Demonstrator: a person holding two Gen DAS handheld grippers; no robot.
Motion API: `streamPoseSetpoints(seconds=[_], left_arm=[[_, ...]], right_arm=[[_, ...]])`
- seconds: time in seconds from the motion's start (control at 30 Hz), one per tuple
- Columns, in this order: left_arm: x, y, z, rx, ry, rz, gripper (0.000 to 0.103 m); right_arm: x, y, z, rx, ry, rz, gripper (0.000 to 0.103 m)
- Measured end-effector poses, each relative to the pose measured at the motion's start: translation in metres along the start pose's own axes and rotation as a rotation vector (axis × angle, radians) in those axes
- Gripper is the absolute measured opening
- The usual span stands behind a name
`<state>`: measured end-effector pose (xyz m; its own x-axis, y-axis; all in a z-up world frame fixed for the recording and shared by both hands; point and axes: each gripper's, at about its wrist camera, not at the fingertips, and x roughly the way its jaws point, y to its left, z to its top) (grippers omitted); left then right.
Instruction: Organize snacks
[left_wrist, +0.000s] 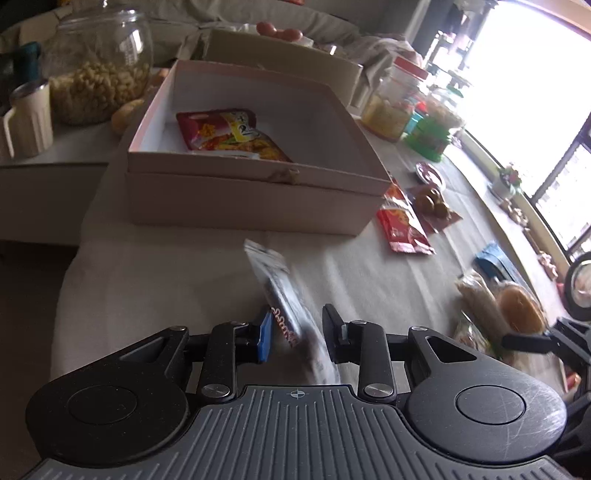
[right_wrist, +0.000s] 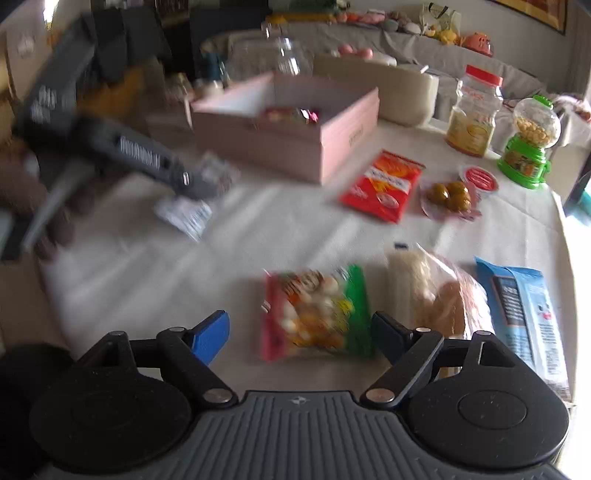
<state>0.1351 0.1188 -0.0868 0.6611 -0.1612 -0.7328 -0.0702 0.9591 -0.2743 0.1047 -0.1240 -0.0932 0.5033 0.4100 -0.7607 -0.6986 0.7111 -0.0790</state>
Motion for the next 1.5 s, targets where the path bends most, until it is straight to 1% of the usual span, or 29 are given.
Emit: streamPoseSetpoints(seconds=[0.07, 0.1, 0.13, 0.17, 0.23, 0.27, 0.33, 0.4, 0.5, 0.57, 0.63, 0.67, 0.73, 0.8, 0.9, 1.0, 1.03, 1.07, 1.13, 1.17, 1.2, 1.23, 1.37, 1.43, 1.5], left_arm=[[0.011, -0.01, 0.003, 0.041, -0.017, 0.037, 0.032], [0.016, -0.015, 0.004, 0.057, -0.017, 0.04, 0.034], [0.021, -0.021, 0.004, 0.068, -0.015, 0.029, 0.035], [0.025, -0.027, 0.005, 0.077, -0.009, 0.006, 0.035], [0.032, -0.041, 0.003, 0.113, 0.008, -0.05, 0.035], [0.034, -0.049, 0.001, 0.141, 0.012, -0.063, 0.035], [0.036, -0.064, -0.004, 0.195, 0.023, -0.077, 0.036], [0.036, -0.073, -0.007, 0.242, 0.028, -0.066, 0.037], [0.036, -0.076, -0.009, 0.268, 0.038, -0.067, 0.038], [0.035, -0.075, -0.01, 0.276, 0.043, -0.071, 0.038], [0.035, -0.075, -0.01, 0.274, 0.052, -0.086, 0.038], [0.036, -0.075, -0.01, 0.271, 0.06, -0.101, 0.039], [0.035, -0.073, -0.01, 0.261, 0.083, -0.155, 0.042], [0.034, -0.071, -0.01, 0.272, 0.095, -0.187, 0.042], [0.034, -0.07, -0.014, 0.31, 0.076, -0.213, 0.042], [0.034, -0.067, -0.015, 0.334, 0.077, -0.238, 0.042], [0.034, -0.067, -0.014, 0.337, 0.078, -0.24, 0.04], [0.034, -0.066, -0.013, 0.323, 0.08, -0.235, 0.037], [0.034, -0.066, -0.013, 0.295, 0.086, -0.222, 0.036], [0.033, -0.067, -0.014, 0.297, 0.085, -0.215, 0.033], [0.031, -0.067, -0.017, 0.3, 0.086, -0.211, 0.029], [0.028, -0.066, -0.02, 0.294, 0.09, -0.211, 0.021], [0.007, -0.058, -0.044, 0.246, 0.105, -0.242, 0.019], [-0.003, -0.056, -0.057, 0.224, 0.093, -0.24, 0.02], [-0.009, -0.051, -0.063, 0.179, 0.08, -0.233, 0.019]], right_arm=[[0.003, 0.001, -0.003, -0.046, -0.006, -0.082, 0.084], [0.003, 0.0, -0.005, -0.063, -0.011, -0.124, 0.084], [0.004, -0.001, -0.006, -0.076, -0.017, -0.162, 0.084], [0.006, -0.004, -0.006, -0.072, -0.015, -0.179, 0.084], [0.008, -0.014, -0.006, -0.003, -0.012, -0.157, 0.085], [0.009, -0.019, -0.005, 0.035, -0.004, -0.141, 0.085], [0.01, -0.029, -0.007, 0.128, 0.005, -0.104, 0.087], [0.01, -0.036, -0.01, 0.199, 0.004, -0.078, 0.088], [0.008, -0.033, -0.014, 0.204, -0.004, -0.074, 0.089], [0.009, -0.027, -0.015, 0.194, -0.004, -0.063, 0.096], [0.008, -0.021, -0.018, 0.185, -0.01, -0.063, 0.099], [0.008, -0.019, -0.021, 0.185, -0.019, -0.068, 0.1], [0.008, -0.019, -0.022, 0.194, -0.023, -0.063, 0.103], [0.007, -0.018, -0.024, 0.199, -0.034, -0.069, 0.103], [0.005, -0.015, -0.028, 0.222, -0.046, -0.087, 0.103], [0.004, -0.015, -0.028, 0.235, -0.036, -0.092, 0.103], [0.004, -0.015, -0.027, 0.235, -0.034, -0.093, 0.103], [0.005, -0.014, -0.027, 0.232, -0.035, -0.097, 0.103], [0.006, -0.013, -0.025, 0.216, -0.035, -0.096, 0.103], [0.006, -0.013, -0.024, 0.215, -0.031, -0.091, 0.103], [0.006, -0.014, -0.022, 0.223, -0.028, -0.086, 0.103], [0.005, -0.015, -0.022, 0.234, -0.03, -0.084, 0.103], [0.001, -0.021, -0.023, 0.276, -0.048, -0.076, 0.097], [0.003, -0.023, -0.017, 0.301, -0.051, -0.061, 0.096], [0.009, -0.023, -0.007, 0.301, -0.061, -0.042, 0.092]])
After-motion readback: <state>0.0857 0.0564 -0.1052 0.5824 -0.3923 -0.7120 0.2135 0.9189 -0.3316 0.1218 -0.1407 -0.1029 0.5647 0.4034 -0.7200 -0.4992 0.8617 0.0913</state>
